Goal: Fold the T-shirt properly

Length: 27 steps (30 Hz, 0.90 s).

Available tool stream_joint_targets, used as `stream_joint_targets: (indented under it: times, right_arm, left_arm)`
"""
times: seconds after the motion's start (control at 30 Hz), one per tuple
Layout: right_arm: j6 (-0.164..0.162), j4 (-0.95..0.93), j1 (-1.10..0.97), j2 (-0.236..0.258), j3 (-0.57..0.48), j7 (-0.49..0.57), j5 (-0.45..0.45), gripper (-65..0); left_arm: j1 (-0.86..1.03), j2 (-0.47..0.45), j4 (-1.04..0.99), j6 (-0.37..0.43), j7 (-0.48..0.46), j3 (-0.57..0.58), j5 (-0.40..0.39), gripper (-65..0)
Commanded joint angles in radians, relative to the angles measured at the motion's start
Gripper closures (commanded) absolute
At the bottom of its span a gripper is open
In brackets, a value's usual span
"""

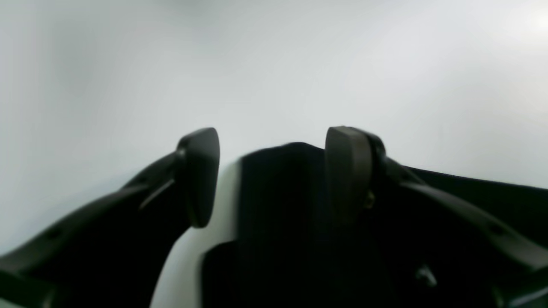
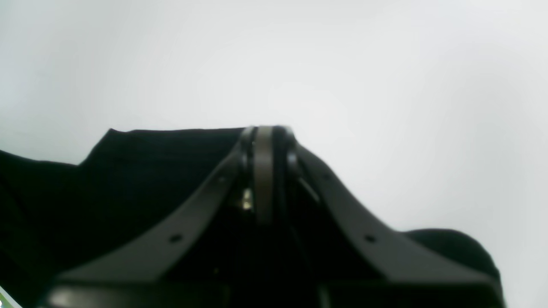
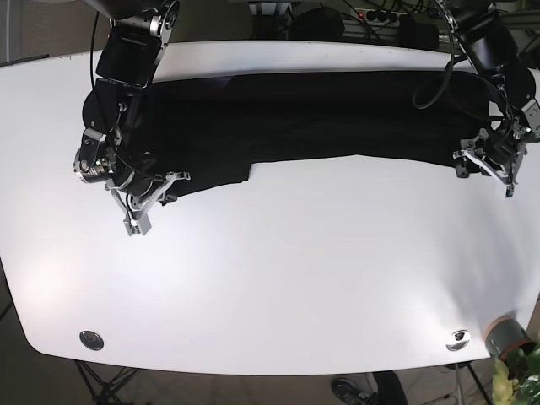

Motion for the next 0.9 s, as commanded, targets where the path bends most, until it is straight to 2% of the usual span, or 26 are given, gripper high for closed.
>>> stream_joint_targets:
  times: [0.0, 0.17, 0.33, 0.4, 0.47, 0.53, 0.67, 0.87]
  right_arm:
    - [0.005, 0.020, 0.024, 0.005, 0.001, 0.015, 0.012, -2.4]
    - [0.005, 0.021, 0.022, 0.005, 0.003, 0.015, 0.012, -2.4]
    - [0.005, 0.020, 0.022, 0.005, 0.003, 0.017, 0.012, -2.4]
    - [0.005, 0.021, 0.022, 0.005, 0.003, 0.017, 0.012, -2.4]
    - [0.005, 0.021, 0.022, 0.005, 0.003, 0.017, 0.012, -2.4]
    - [0.005, 0.021, 0.022, 0.004, 0.004, 0.017, 0.012, -2.4]
    - [0.005, 0.029, 0.022, 0.004, 0.004, 0.017, 0.014, -2.2]
    - [0.005, 0.118, -0.007, 0.007, 0.004, 0.014, 0.100, -2.2]
  left_arm:
    - [-0.028, -0.028, -0.034, -0.003, -0.010, -0.006, -0.003, -37.1]
    - [-0.034, -0.029, -0.052, -0.005, 0.046, 0.010, -0.002, -37.1]
    - [-0.033, -0.029, -0.049, -0.005, 0.051, 0.066, -0.002, -34.7]
    - [-0.033, -0.028, -0.049, -0.005, 0.051, 0.064, -0.002, -25.0]
    - [-0.033, -0.028, -0.049, -0.005, 0.053, 0.067, -0.002, -10.7]
    - [-0.033, -0.028, -0.049, -0.005, 0.053, 0.067, -0.002, 0.0]
    - [-0.037, -0.028, -0.040, -0.005, 0.053, 0.060, -0.006, 0.0]
    - [-0.031, -0.012, 0.142, -0.005, 0.056, -0.046, -0.008, 0.0]
